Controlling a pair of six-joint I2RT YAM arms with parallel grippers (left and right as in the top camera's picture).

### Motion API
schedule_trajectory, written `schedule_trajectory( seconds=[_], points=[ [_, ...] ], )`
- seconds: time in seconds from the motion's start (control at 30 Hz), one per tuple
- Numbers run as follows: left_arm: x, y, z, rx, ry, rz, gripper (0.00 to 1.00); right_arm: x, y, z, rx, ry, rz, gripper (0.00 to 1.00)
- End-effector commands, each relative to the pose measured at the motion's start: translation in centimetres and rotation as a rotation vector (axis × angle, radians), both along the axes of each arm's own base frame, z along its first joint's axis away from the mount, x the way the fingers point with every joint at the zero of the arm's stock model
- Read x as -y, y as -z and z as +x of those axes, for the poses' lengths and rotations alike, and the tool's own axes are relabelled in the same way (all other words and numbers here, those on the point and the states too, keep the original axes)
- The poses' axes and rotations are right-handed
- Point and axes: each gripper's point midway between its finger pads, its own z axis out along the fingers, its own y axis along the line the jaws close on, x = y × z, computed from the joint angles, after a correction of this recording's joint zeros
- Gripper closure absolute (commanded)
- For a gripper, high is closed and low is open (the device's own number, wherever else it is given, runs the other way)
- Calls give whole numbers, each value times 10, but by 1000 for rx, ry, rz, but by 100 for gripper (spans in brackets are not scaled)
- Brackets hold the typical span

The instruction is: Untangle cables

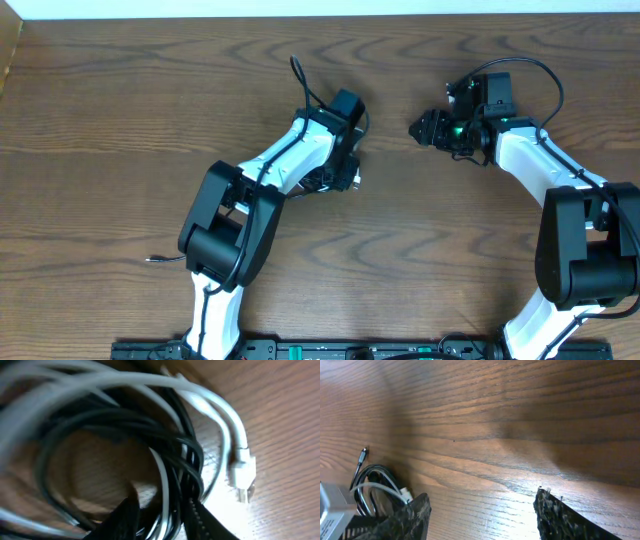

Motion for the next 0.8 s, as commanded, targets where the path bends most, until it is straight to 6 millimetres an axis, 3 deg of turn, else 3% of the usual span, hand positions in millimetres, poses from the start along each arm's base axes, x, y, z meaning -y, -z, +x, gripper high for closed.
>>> schedule_trajectory(
  seconds=[0.0,0.03,0.13,0.27,0.47,0.63,0.77],
  points=[
    [-17,33,-18,-100,22,93,86,-4,-7,-1,18,-24,5,37],
    [-18,33,-18,-102,22,94,92,-4,-6,-1,16,-24,5,37],
    [-18,27,-19,-101,12,93,92,-4,-6,-2,11,-24,4,37],
    [-5,-11,-12,-81,-48,7,93,-4,-6,-2,12,-25,6,39],
    [45,-88,-13,-209,-83,-488,92,-34,-33,-3,123,-207,143,41],
    [52,-147,1,-317,-130,-890,92,-56,-73,-6,245,-331,280,40],
    [48,-186,11,-358,-114,-1131,93,-62,-98,-8,313,-374,323,39]
  ],
)
